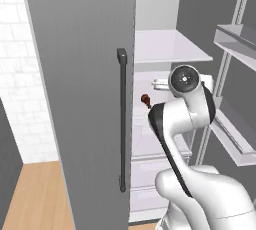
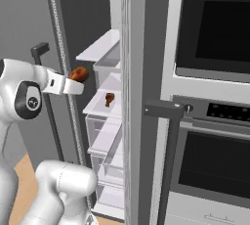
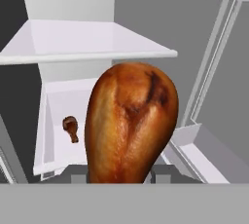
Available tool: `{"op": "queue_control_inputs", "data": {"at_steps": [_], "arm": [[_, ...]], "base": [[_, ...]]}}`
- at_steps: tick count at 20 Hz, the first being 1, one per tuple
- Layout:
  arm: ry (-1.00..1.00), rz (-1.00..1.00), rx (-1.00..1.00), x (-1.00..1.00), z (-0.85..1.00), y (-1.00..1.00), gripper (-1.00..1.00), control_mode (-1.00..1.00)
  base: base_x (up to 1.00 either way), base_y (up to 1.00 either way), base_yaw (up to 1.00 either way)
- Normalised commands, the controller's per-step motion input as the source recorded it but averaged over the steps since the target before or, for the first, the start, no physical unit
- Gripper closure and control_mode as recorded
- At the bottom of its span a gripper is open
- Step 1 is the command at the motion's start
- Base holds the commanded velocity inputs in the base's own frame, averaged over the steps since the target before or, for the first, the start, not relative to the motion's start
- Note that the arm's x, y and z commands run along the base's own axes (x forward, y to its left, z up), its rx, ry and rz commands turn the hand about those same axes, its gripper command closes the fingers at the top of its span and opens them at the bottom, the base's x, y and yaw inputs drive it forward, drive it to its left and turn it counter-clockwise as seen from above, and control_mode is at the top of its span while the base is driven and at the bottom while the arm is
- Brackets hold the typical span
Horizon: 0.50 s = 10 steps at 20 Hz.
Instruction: Place one bell pepper and one chicken drumstick in each tupperware on the nearby counter, to pack two identical lunches.
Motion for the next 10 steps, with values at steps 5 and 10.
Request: {"op": "queue_control_inputs", "data": {"at_steps": [5,10], "arm": [[0.0,0.0,0.0,-0.8,-0.05,0.16,1.0,1.0],[0.0,0.0,0.0,0.0,0.0,0.0,1.0,1.0]], "base": [[-0.2,0.05,0.0],[-1.0,0.09,-0.01]]}}
